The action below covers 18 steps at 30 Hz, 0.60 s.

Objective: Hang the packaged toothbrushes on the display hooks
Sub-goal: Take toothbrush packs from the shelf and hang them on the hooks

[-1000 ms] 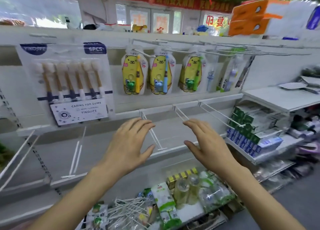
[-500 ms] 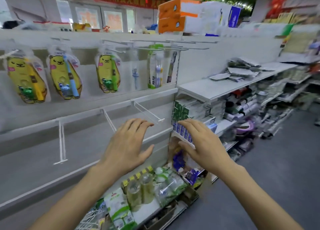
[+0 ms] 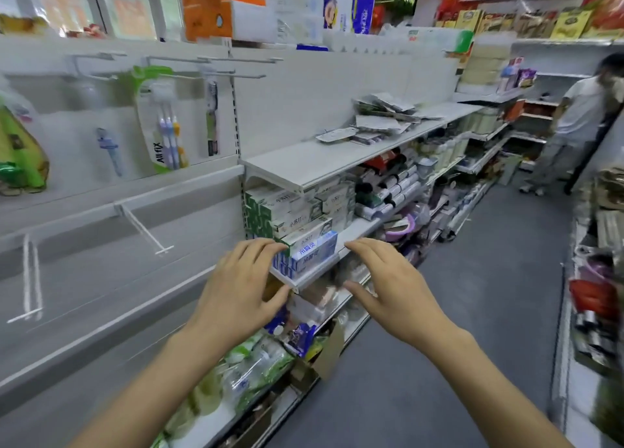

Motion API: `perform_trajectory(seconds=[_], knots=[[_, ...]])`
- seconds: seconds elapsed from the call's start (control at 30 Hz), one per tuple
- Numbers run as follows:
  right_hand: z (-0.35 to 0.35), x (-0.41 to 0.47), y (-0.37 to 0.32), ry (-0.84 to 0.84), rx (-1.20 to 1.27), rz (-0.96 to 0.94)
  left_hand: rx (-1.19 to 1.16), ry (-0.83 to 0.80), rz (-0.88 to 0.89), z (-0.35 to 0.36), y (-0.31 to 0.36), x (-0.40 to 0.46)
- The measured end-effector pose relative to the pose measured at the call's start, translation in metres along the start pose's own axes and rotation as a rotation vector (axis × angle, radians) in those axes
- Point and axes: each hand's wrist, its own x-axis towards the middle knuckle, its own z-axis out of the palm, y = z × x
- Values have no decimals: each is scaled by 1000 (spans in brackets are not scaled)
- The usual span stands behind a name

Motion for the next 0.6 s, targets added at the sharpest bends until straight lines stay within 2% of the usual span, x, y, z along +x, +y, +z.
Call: perform_trajectory(seconds=[0.33, 0.6], knots=[[8, 34, 130, -10, -62, 153, -76, -36, 167, 99, 44, 133], [38, 108, 249, -87, -110, 175, -166, -35, 199, 187, 59, 264]])
